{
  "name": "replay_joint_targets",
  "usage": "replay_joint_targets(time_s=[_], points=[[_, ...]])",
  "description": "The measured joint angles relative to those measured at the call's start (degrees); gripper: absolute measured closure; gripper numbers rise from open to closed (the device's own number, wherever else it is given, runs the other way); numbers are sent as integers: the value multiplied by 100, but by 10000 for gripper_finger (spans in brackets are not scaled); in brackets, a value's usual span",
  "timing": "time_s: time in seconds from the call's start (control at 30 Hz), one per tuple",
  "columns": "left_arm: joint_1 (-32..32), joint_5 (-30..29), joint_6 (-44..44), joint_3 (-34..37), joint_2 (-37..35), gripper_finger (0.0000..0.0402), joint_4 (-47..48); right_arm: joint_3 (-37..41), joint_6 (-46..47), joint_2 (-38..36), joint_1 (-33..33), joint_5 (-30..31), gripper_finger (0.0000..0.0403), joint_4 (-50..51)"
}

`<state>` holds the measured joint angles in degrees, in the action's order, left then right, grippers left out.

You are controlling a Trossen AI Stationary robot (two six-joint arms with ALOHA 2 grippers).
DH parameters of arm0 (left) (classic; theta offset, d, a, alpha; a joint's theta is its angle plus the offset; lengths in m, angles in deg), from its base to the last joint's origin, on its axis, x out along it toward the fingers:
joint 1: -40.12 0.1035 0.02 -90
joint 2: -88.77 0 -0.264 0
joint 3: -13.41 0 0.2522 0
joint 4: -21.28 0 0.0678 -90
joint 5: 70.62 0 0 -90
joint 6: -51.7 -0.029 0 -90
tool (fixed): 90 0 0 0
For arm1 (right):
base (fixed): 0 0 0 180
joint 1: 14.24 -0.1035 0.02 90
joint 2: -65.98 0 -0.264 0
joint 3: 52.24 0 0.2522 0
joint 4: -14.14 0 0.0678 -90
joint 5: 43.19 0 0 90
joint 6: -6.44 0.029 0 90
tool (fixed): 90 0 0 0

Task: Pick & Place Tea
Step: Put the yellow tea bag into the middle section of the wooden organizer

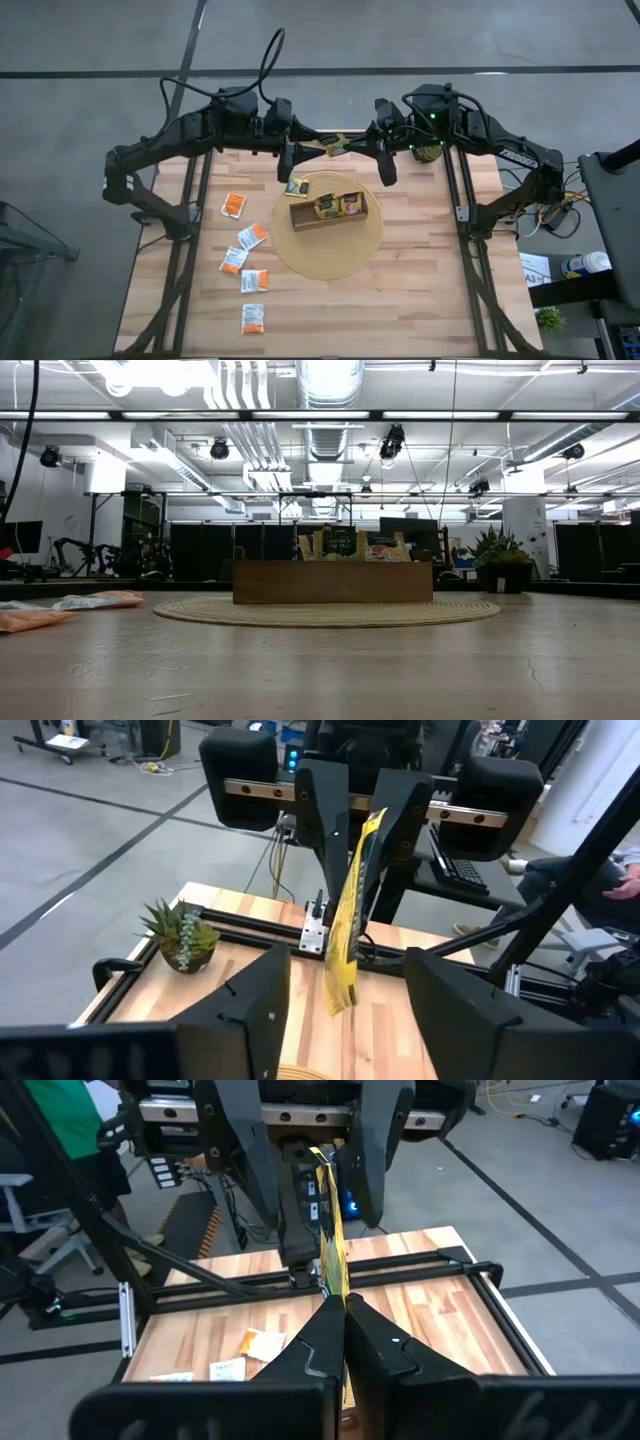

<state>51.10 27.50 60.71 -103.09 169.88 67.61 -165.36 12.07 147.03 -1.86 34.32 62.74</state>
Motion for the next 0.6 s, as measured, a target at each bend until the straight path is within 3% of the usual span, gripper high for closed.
replay_joint_targets(time_s=[0.13, 0.33, 0.6], points=[[0, 21, -9, 3, 28, 253, -12, 2, -1, 14, 0, 0, 394, -10], [-6, 255, -188, 122, 32, 385, -153, 4, 9, 19, 0, -2, 394, -53], [-11, 275, -208, 160, 32, 400, -184, 4, 124, 20, 0, -21, 394, -55]])
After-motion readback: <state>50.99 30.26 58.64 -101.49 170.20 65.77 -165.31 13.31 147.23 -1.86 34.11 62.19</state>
